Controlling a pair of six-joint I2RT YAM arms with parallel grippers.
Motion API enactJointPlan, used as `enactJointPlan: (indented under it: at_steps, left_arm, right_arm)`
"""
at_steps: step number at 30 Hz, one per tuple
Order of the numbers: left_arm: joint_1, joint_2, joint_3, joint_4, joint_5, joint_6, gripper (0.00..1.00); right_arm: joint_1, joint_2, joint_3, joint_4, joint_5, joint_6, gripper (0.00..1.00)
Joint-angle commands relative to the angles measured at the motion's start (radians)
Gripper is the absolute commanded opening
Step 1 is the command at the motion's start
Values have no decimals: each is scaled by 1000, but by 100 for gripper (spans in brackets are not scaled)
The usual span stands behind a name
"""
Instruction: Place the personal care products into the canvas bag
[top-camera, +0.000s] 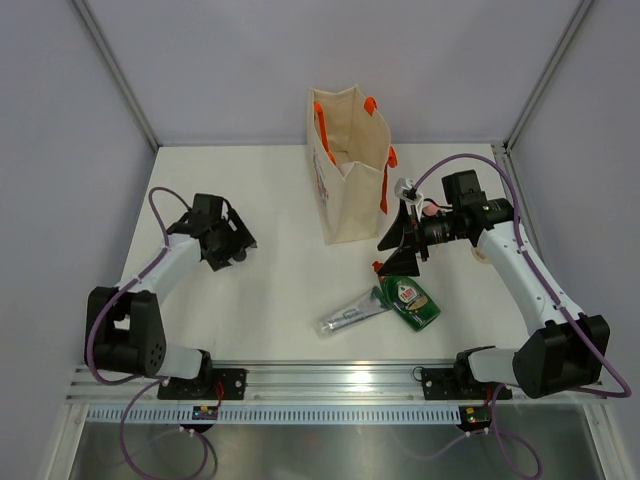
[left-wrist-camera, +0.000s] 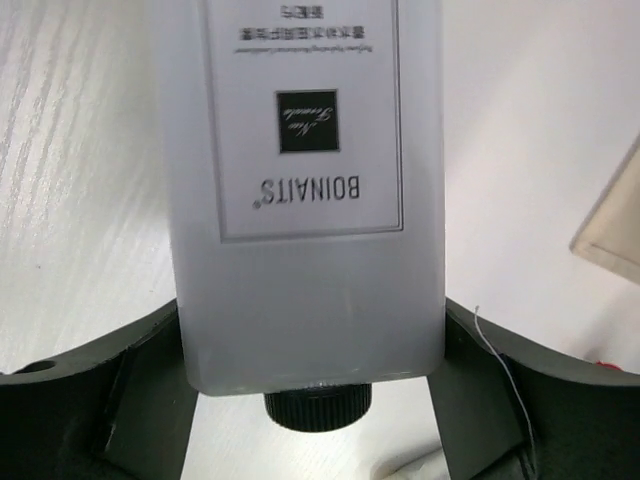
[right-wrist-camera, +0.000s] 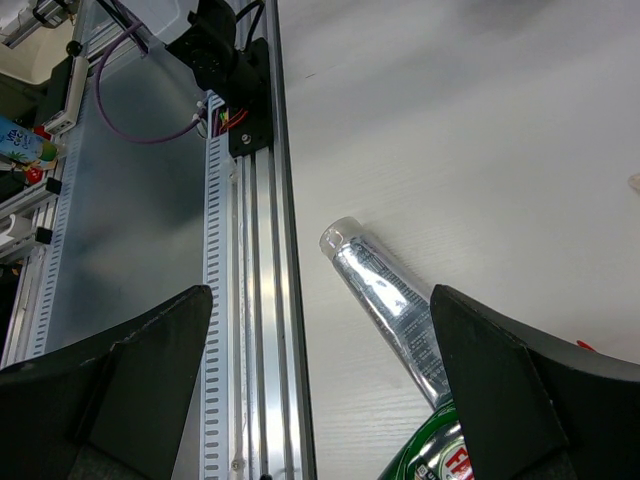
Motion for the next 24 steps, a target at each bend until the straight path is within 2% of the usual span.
enactJointPlan:
  at_steps: [1, 10, 24]
  left_arm:
    - [-9, -105, 23, 91, 38, 107, 0]
    - [-27, -194, 0, 152, 279, 136, 0]
    - [-110, -275, 73, 208, 456, 109, 0]
  right_arm:
    - [-7, -4, 22, 1, -4, -23, 99]
    - [-7, 7, 24, -1, 3, -30, 99]
    - [-27, 34, 33, -94, -30, -159, 99]
